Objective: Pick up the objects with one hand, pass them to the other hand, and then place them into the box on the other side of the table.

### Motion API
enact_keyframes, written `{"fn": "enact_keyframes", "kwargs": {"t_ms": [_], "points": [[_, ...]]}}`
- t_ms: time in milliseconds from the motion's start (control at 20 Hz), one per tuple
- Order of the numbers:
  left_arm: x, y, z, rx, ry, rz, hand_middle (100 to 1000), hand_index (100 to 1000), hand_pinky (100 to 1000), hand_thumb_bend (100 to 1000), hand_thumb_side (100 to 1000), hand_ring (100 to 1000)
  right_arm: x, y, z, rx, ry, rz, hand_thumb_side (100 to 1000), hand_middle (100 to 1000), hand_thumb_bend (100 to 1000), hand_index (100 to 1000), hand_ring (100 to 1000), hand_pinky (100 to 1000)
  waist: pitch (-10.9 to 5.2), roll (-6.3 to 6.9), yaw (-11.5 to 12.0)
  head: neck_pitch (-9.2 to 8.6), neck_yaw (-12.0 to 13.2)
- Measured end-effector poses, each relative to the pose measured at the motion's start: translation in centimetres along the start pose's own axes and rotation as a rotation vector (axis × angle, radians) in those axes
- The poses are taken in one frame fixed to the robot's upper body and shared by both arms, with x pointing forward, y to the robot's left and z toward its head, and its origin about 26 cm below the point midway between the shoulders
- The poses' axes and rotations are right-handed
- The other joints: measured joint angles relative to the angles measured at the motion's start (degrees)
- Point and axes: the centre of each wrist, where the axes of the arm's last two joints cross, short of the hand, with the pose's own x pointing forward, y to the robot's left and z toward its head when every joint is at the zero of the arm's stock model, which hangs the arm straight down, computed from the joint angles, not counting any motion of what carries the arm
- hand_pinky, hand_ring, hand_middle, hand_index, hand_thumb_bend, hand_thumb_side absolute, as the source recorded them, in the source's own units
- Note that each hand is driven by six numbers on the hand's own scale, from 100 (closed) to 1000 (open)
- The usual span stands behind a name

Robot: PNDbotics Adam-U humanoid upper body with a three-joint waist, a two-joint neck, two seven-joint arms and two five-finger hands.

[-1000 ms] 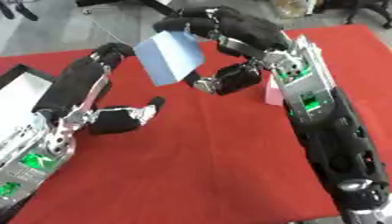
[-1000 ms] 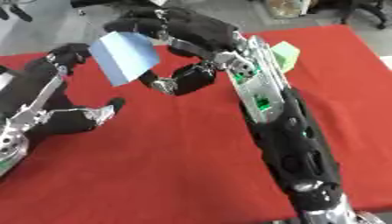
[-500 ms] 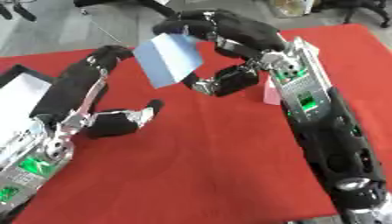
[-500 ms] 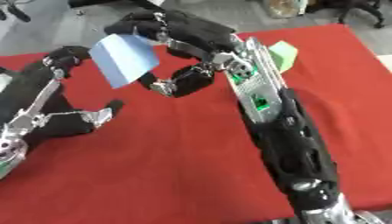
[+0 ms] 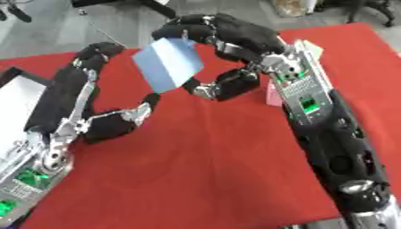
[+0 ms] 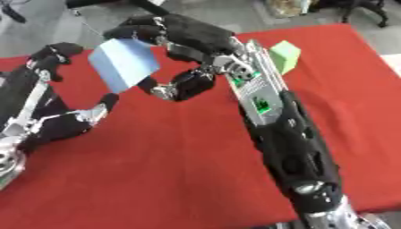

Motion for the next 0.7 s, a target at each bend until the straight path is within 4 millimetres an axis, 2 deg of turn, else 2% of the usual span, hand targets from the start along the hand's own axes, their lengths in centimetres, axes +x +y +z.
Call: {"fn": "enact_keyframes", "kwargs": {"t_ms": [150,250,700], "points": [[0.0,-0.1,0.1,0.013,-0.006,0.020,872,920,666,465,597,825,0.0,0.0,0.0,-0.001,-0.001,-0.002,100,362,100,339,681,791,0.00,0.00,0.03,0.00,-0.04],[0.1,-0.2,0.1,0.014,-0.011,0.027,878,929,685,499,622,831,0.0,0.0,0.0,0.001,-0.001,-0.002,100,362,100,339,683,780,0.00,0.00,0.01,0.00,-0.05],[1.0,-1.3,0.6,-0.066,-0.162,0.006,885,942,732,574,579,839,-0.1,0.2,0.0,0.016,-0.003,-0.006,100,362,100,338,683,775,0.00,0.00,-0.11,0.00,-0.18]]}}
